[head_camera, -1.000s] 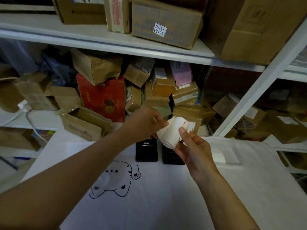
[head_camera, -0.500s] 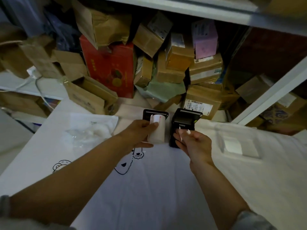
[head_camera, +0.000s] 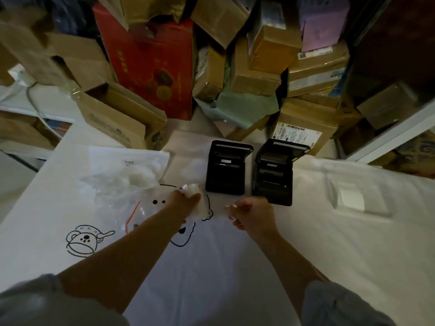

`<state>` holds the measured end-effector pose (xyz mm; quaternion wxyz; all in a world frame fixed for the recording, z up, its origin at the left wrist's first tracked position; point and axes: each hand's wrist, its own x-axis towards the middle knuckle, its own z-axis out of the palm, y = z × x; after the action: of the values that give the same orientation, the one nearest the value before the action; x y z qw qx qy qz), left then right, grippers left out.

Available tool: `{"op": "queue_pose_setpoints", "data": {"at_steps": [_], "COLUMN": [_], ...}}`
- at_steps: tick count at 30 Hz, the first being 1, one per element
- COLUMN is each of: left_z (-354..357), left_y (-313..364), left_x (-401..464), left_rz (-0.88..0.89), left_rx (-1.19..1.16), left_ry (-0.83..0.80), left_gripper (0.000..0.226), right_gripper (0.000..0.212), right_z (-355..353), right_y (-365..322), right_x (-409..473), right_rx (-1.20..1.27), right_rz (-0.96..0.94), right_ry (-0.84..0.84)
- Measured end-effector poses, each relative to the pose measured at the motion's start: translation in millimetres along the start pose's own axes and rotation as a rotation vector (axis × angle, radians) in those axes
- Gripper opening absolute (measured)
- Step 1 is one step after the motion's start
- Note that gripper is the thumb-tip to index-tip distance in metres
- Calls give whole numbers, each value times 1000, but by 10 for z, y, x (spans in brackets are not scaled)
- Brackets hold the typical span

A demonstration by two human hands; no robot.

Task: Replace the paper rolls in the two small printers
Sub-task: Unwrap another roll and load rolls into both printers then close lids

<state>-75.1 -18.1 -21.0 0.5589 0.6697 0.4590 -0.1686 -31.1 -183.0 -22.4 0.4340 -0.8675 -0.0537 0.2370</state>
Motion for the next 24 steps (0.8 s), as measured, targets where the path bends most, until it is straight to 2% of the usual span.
{"op": "queue_pose_setpoints", "data": {"at_steps": [4, 8, 10, 15, 18, 20, 22, 24], "left_z": [33, 24, -8, -34, -31, -40, -55, -51], "left_y": [-20, -112, -131, -98, -47, -36, -5, 60], "left_x": [113, 140, 139, 165, 100, 50, 3, -59], "left_rz": [71, 261, 351, 385, 428, 564, 741, 834], "left_rx": [161, 513, 619, 660, 698, 693, 567, 433], "left_ry": [74, 109, 95, 49, 113, 235, 272, 111], "left_gripper": [50, 71, 69, 58, 58, 50, 38, 30], "right_gripper": [11, 14, 13, 17, 18, 15, 9, 7], "right_z": [264, 471, 525, 572, 591, 560, 457, 317], "right_y": [182, 206, 162, 60, 28, -23, -124, -266], "right_x": [201, 267, 253, 301, 338, 321, 279, 198], "right_rx": [-221, -331, -409, -693, -838, -691, -152, 478], "right_rz": [-9, -138, -213, -246, -196, -68, 186, 447], "right_ry": [0, 48, 78, 40, -61, -56, 21, 11]}}
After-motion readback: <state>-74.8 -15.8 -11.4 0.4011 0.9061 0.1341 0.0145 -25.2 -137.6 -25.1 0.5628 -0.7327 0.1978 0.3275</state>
